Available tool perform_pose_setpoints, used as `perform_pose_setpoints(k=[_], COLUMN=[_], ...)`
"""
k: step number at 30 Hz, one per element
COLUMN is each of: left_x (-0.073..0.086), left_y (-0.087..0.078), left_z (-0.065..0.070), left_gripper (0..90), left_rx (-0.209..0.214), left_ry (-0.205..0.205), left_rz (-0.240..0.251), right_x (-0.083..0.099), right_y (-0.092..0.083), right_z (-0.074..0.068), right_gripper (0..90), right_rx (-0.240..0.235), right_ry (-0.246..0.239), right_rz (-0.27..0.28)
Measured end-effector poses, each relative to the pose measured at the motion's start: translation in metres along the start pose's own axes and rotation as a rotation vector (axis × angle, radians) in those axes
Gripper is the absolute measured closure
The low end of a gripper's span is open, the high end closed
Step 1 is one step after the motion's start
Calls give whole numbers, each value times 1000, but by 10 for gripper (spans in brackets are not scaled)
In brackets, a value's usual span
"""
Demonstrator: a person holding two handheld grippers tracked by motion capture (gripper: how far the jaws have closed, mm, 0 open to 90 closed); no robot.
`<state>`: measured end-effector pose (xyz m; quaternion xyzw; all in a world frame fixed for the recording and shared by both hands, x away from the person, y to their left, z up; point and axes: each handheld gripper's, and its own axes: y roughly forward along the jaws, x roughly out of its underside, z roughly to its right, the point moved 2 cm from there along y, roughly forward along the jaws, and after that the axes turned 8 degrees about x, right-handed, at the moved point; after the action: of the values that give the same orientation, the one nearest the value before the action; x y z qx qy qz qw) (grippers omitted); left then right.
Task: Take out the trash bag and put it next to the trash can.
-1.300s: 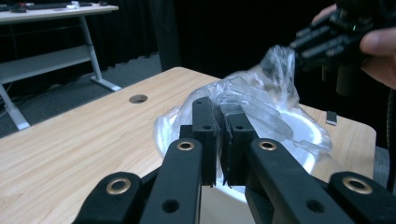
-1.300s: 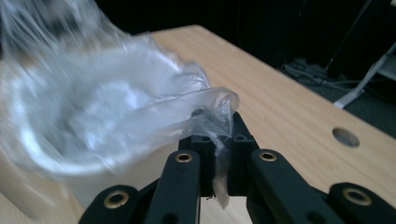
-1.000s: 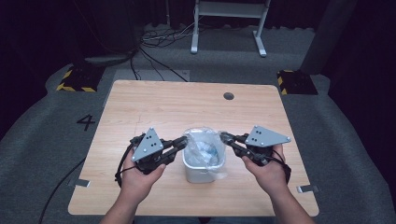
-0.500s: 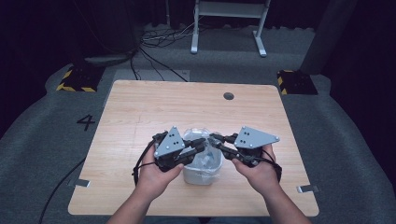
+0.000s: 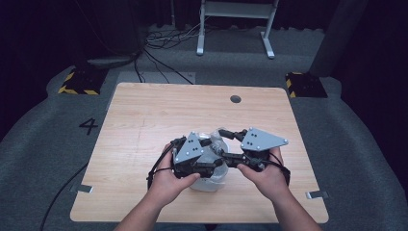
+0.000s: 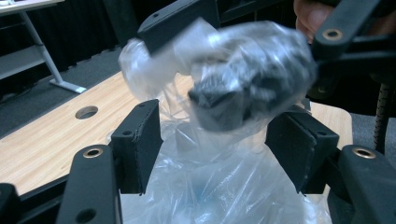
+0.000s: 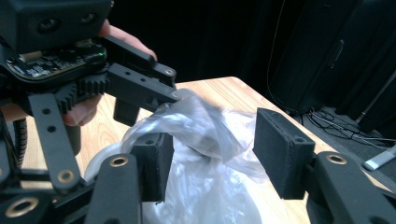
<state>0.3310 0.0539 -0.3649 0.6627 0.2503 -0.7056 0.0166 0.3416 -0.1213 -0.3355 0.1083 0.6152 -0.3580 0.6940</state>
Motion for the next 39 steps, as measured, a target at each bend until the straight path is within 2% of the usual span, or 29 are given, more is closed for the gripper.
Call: perform_pose_setpoints(k=[4,12,14,15,18,21,22,25,28,29,35,39], left_x=[-2,-2,-3,-3,-3,-1,0,-1,-2,-3,-8,-11], left_y=[1,8,7,7,8,12,13,12,10,10,5,1], left_z=[-1,4,5,5,5,4,2,1,2,2,0,1], left_gripper=[409,389,528,533,539,578,556,677,860,878,893,893], left_rx=[9,3,15,9,25,46,48,59,58,47,13,-1], left_ry=[3,59,59,60,50,-3,-6,-12,-8,-8,-11,0], left_rz=[-15,-53,-71,-78,-71,-72,-72,-76,-66,-65,-37,-28], right_x=[-1,-1,-2,-2,-2,-2,-4,-8,-8,-6,11,32], right_y=[3,12,14,15,15,9,6,-6,-15,-18,-35,-39], right_z=[-2,-1,-3,-3,-3,0,1,7,14,16,27,29], right_gripper=[471,391,389,392,382,370,366,357,347,345,326,294], right_rx=[-15,-40,-41,-44,-51,-56,-54,-28,-5,4,47,29], right_ry=[-9,-31,-46,-53,-59,-57,-57,-61,-41,-36,25,80], right_rz=[-19,-95,-102,-104,-104,-91,-80,-56,-57,-59,-64,-90])
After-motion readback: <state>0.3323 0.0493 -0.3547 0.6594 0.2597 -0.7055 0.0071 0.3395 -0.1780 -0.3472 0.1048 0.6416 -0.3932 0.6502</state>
